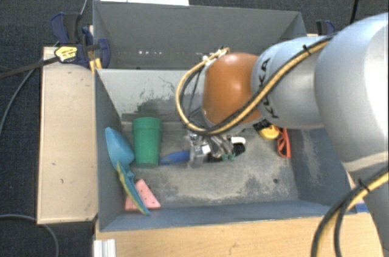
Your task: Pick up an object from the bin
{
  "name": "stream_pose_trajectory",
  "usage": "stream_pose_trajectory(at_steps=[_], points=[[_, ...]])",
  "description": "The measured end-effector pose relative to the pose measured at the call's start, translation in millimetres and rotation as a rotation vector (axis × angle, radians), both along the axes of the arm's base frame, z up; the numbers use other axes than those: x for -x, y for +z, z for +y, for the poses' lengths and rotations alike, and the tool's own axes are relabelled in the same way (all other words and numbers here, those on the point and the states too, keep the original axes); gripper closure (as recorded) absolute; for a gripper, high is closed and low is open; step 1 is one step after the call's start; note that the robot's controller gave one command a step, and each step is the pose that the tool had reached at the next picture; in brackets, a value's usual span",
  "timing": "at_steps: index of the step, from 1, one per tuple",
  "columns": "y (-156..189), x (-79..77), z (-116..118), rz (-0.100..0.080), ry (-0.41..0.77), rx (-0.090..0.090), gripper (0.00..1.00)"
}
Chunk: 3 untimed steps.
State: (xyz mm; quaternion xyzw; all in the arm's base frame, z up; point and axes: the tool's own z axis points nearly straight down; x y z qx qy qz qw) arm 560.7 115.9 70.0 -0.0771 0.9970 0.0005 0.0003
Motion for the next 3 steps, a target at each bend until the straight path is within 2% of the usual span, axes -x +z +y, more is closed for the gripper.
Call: stream_pose_trajectory(at_steps=[1, 2, 3], points=[[0.0, 0.0, 0.0, 0.0, -0.001, 0.0, 1.0], [101.4, 14.0, 11.8, -0.002, -0.013, -0.002, 1.0], [101.2, 14.2, 11.8, -0.002, -0.014, -0.002, 1.0]])
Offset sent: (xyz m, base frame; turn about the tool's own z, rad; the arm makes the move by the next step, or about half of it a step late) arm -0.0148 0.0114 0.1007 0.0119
